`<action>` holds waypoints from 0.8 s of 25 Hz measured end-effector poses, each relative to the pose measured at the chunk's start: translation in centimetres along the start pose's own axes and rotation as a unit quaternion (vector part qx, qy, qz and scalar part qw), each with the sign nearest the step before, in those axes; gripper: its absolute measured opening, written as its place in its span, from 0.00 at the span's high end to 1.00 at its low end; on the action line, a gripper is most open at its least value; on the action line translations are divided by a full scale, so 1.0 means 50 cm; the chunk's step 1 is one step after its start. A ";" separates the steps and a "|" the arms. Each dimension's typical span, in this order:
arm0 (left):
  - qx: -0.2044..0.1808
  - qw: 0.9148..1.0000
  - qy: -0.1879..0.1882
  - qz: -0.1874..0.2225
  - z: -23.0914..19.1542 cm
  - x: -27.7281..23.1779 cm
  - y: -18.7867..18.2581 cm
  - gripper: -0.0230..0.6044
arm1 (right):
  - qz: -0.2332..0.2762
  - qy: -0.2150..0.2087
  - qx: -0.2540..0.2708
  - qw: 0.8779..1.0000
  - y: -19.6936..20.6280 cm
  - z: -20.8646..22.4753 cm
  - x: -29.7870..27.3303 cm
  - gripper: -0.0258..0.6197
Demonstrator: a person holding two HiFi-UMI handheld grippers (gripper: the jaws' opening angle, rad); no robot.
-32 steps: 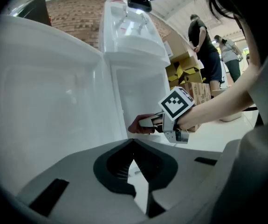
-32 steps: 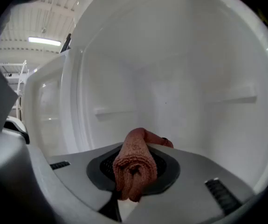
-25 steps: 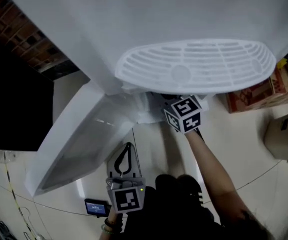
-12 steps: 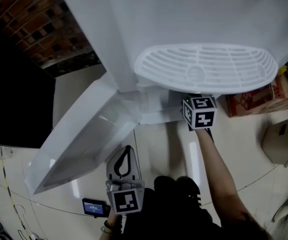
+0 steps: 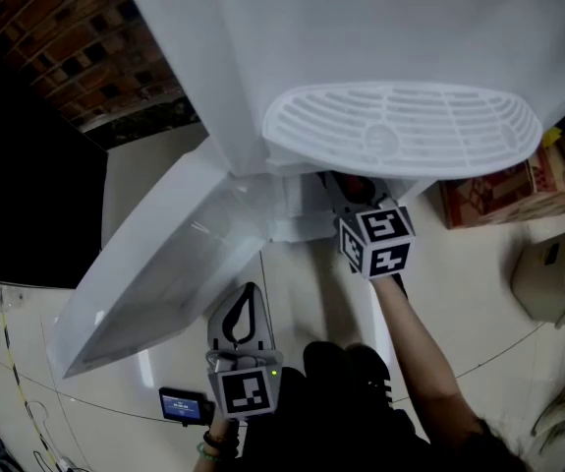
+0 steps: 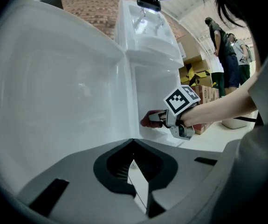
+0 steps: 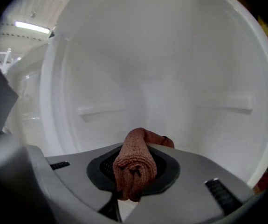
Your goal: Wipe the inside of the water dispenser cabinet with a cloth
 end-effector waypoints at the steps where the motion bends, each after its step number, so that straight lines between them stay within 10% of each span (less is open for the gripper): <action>1: -0.002 1.000 0.001 0.002 0.003 -0.002 -0.001 0.96 | -0.003 -0.029 0.008 1.000 0.006 -0.037 0.001 0.84; 6: -0.001 1.000 0.009 0.005 0.017 -0.004 -0.009 0.96 | -0.048 -0.072 0.022 0.996 0.062 -0.123 0.001 0.84; 20: 0.006 1.000 0.010 0.006 0.029 -0.005 -0.012 0.96 | -0.053 0.140 0.002 0.989 0.089 0.136 0.134 0.84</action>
Point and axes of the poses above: the fingertips, and each gripper's own axes: x backward along the fingers, z to its right, y out of its underside, the point moved 8 cm from there along x, backward along the fingers, and after that the axes turned 13 degrees about -x, right-handed, at the moved point
